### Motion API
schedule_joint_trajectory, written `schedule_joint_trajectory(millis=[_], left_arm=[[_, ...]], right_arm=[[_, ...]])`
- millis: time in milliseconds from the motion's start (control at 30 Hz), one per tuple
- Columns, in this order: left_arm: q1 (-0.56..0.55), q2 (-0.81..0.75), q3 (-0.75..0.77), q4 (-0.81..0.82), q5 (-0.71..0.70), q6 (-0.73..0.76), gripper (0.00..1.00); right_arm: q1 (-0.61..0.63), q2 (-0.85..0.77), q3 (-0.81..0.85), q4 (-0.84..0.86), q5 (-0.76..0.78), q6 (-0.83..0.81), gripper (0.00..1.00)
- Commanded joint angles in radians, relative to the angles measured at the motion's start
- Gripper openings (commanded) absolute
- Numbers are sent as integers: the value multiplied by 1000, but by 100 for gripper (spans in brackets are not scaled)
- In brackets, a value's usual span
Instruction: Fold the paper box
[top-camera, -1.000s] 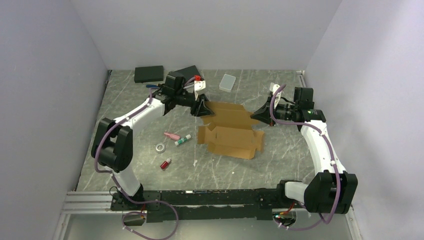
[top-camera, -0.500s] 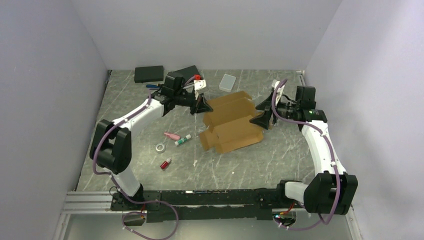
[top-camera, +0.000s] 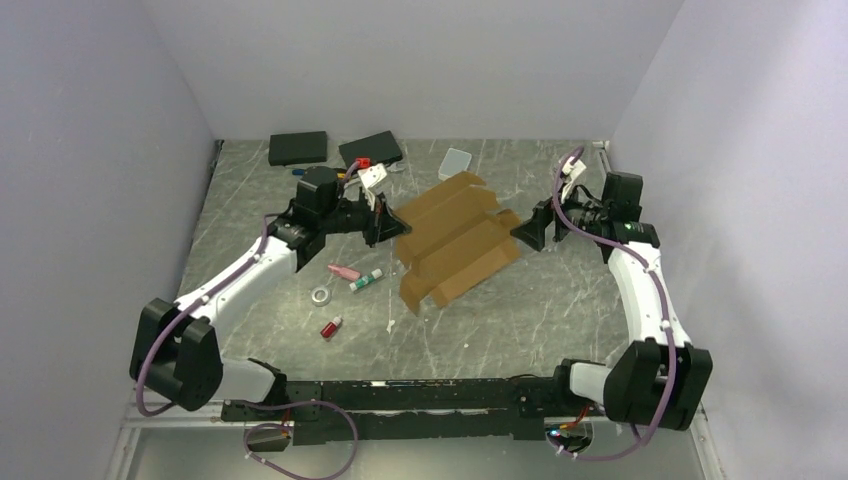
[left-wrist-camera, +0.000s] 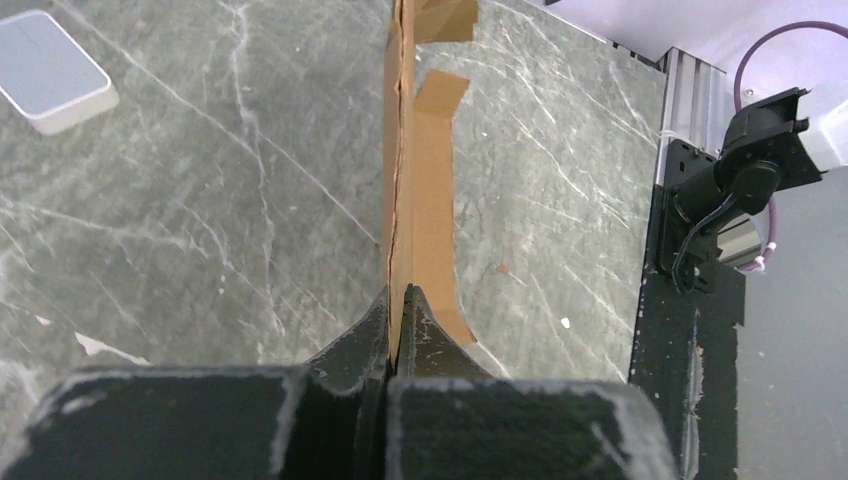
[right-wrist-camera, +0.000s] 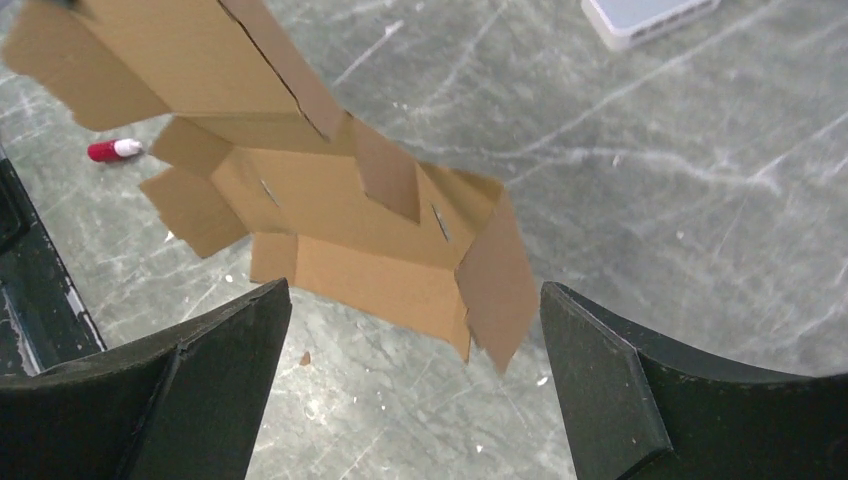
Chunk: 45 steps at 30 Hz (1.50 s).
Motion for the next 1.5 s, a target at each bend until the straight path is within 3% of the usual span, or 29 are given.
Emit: schedule_joint_trajectory(millis=[0, 233, 433, 567, 733, 933, 1233, 1467], left_arm=[[-10, -75, -43, 48, -60, -128, 0], [-11, -103, -74, 52, -75, -176, 0], [-10, -112, -82, 33, -91, -190, 0], [-11, -124, -91, 27, -106, -209, 0], [-11, -121, -78, -11, -140, -245, 0], [-12, -119, -55, -59, -177, -266, 0], [-42, -30, 115, -193, -200, -191, 0], [-87, 55, 215, -315, -245, -146, 0]], right_arm=[[-3, 38, -34, 54, 30, 15, 98], [45, 109, -79, 141, 102, 31, 93], [106, 162, -92, 277, 223, 67, 82], [135, 170, -104, 323, 266, 60, 64], [181, 171, -122, 378, 344, 58, 25], [185, 156, -159, 459, 373, 114, 1], [166, 161, -248, 699, 384, 337, 0], [73, 209, -299, 778, 287, 341, 0]])
